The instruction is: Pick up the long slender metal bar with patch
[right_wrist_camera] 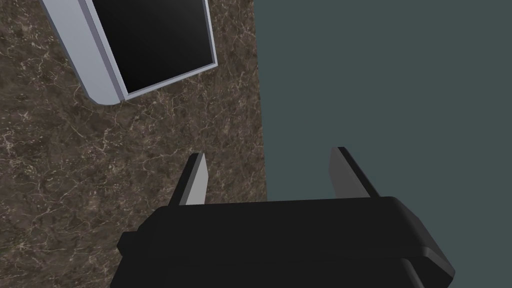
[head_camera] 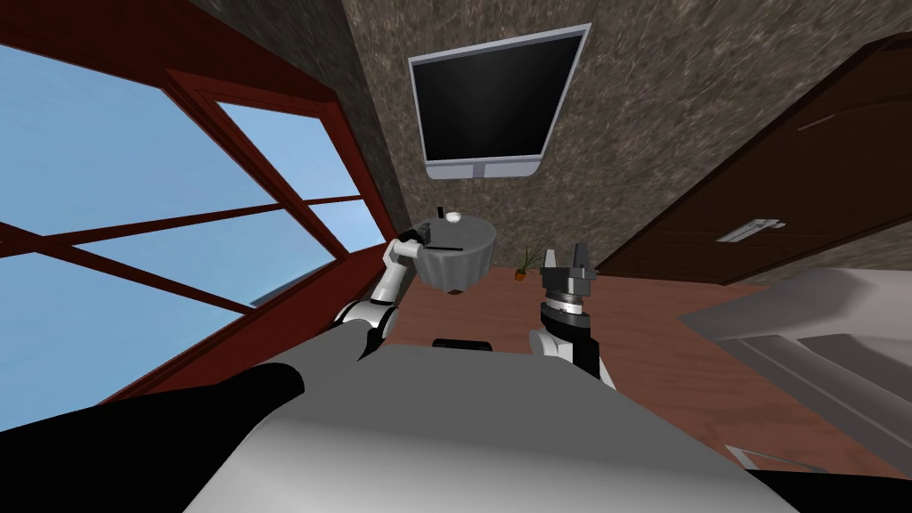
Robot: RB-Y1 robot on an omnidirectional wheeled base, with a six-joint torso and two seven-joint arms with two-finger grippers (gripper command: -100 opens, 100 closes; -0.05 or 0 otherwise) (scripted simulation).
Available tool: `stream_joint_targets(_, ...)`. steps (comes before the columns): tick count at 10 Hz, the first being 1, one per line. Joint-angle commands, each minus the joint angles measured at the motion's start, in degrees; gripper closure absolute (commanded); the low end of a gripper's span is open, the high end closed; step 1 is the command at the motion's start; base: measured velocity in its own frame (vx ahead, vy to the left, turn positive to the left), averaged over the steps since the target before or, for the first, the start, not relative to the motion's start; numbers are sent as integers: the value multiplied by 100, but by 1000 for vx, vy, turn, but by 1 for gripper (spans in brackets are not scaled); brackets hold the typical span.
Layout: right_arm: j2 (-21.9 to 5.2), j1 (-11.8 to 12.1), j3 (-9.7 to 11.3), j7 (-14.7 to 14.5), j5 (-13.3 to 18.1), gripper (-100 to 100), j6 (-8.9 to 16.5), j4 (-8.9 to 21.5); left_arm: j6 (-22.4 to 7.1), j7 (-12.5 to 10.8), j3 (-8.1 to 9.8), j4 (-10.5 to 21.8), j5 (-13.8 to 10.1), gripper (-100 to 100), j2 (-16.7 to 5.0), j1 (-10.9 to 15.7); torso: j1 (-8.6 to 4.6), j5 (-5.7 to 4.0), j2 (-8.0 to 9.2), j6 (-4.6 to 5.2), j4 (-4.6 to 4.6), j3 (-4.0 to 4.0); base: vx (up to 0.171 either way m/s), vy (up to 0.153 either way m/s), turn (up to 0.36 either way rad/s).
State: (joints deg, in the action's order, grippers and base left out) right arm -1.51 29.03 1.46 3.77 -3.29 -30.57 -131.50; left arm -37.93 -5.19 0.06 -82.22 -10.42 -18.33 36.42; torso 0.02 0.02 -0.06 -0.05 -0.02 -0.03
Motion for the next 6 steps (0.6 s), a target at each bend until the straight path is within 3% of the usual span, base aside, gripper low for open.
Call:
stream_joint_targets(1,0,0,0,0,0,0,0,0,-286,10,6,286,-25,-100,5,286,0,0,0,0,0,0,18,-2,14)
stream_joint_targets(3,0,0,0,0,0,0,0,0,-522,10,6,359,-25,-100,5,359,-1,-1,-5,0,-1,-3,19,-2,1)
stream_joint_targets(4,0,0,0,0,0,0,0,0,-723,35,13,624,-63,-100,6,630,-1,0,-2,0,-1,-1,26,-5,20)
stream_joint_targets(6,0,0,0,0,0,0,0,0,-964,35,13,717,-63,-100,6,681,-2,-1,-8,0,-2,-4,24,-3,5)
